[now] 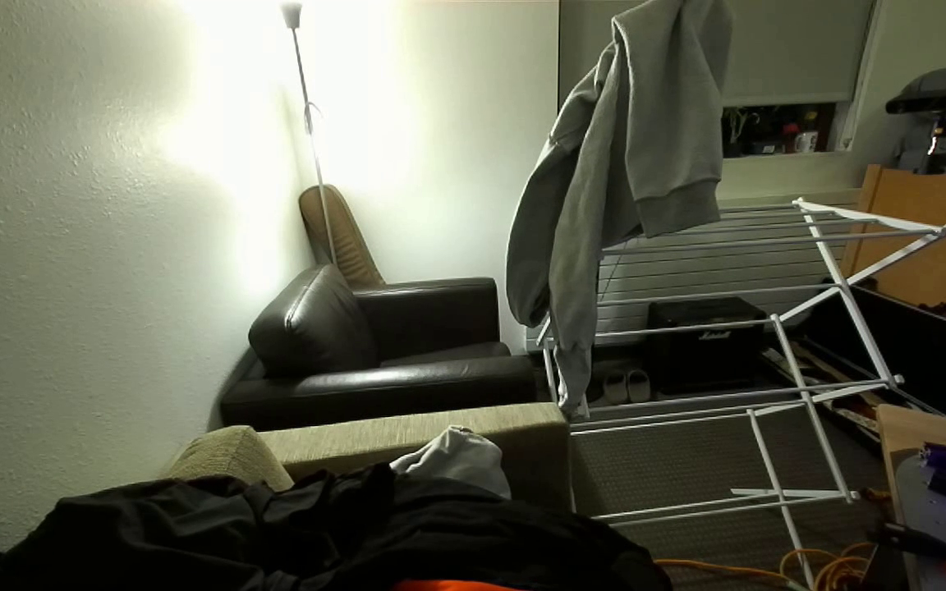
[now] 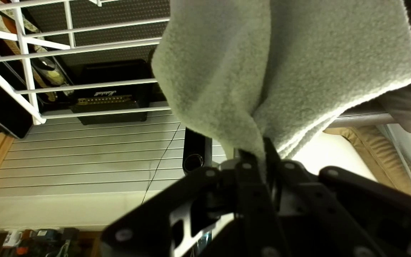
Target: Put the white jersey on the cloth hanger
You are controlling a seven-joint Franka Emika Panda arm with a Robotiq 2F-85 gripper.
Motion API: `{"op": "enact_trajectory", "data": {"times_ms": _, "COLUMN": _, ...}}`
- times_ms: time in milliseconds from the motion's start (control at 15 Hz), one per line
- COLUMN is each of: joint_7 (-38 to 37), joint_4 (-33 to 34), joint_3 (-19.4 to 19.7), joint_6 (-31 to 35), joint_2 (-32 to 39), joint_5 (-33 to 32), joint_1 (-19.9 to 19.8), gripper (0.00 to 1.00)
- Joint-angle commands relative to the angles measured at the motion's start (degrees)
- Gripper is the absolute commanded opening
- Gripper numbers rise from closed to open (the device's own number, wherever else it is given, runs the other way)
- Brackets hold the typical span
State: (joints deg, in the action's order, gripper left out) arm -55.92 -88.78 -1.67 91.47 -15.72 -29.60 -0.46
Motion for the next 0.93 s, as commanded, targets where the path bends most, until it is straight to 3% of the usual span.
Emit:
{"op": "enact_trajectory", "data": {"times_ms": 0, "joint_7": -2.59, "joint_4": -0.4, "joint_3": -1.87, "joint_6": -0.17, "joint_2": -0.53, "joint_5": -0.71, "joint_1": -2.08, "gripper": 0.03}}
{"op": "enact_trajectory", "data": {"times_ms": 867, "joint_7": -5.93, "joint_4": -0.03, "joint_3": -2.87, "joint_6": -1.41, "joint_2": -0.19, "joint_5": -0.82, "joint_1": -2.66, "gripper": 0.03}}
